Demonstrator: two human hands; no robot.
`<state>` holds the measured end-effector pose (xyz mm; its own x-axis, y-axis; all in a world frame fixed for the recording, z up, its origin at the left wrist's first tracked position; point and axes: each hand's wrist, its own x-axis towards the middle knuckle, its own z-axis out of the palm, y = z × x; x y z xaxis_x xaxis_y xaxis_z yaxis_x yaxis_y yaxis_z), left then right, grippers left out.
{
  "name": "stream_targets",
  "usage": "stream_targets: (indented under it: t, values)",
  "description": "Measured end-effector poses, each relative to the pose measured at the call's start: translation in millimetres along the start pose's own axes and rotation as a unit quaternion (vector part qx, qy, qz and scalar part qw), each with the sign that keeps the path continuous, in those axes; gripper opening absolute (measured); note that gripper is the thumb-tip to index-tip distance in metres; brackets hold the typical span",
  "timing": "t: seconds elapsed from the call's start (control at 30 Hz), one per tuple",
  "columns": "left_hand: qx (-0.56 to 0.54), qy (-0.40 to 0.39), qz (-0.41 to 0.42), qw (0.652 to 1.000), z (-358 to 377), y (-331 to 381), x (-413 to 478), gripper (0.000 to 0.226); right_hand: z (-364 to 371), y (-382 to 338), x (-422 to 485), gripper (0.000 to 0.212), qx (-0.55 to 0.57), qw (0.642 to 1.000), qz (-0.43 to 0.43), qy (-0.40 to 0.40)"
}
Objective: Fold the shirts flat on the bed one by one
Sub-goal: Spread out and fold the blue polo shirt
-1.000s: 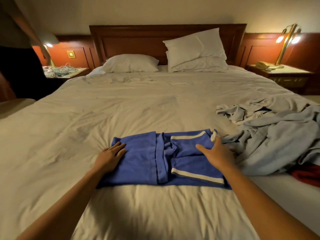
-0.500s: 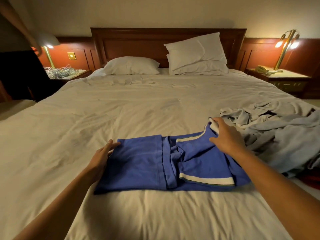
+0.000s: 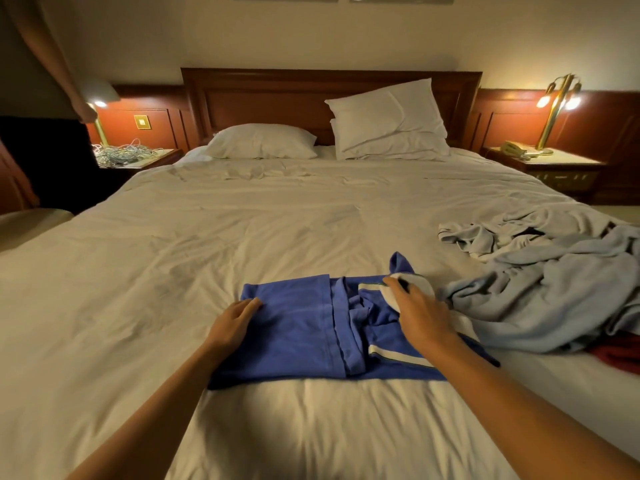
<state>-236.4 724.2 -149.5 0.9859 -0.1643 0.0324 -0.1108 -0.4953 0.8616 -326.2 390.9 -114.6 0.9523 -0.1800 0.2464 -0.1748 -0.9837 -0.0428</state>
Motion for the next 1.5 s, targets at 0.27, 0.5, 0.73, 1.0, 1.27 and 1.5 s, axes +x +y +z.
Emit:
stream_targets:
  t: [0.27, 0.5, 0.73, 1.0, 1.27, 1.5]
  values:
    - [-0.079, 0.026, -0.034, 0.996, -5.1, 3.7, -4.0, 0.039, -22.0, 35.8, 13.6, 0.068, 0.294, 0.948, 0.122, -0.004]
    - [-0.239, 0.009, -0.097, 0.966, -19.6, 5.4, 3.1, 0.059, -81.5, 6.4, 45.7, 0.07, 0.474, 0.865, 0.157, -0.048]
    - [-0.359, -0.024, -0.177, 0.916, -49.6, 4.8, 11.6, 0.079, -106.2, -170.0, 64.7, 0.084, 0.457, 0.876, -0.02, -0.155]
    - [-0.289, -0.06, -0.18, 0.939, -65.8, 5.6, 0.9, 0.061, -46.8, -181.8, 45.5, 0.037, 0.322, 0.925, -0.056, -0.195]
    - [0.145, -0.087, -0.107, 0.98, -51.1, 24.1, 13.3, 0.056, 13.0, -119.9, 33.2, 0.031, 0.432, 0.9, -0.052, 0.024]
    - [-0.033, -0.082, -0.153, 0.984, -21.2, 42.4, 27.0, 0.042, 52.5, -104.9, 26.2, 0.048, 0.419, 0.903, 0.006, -0.093]
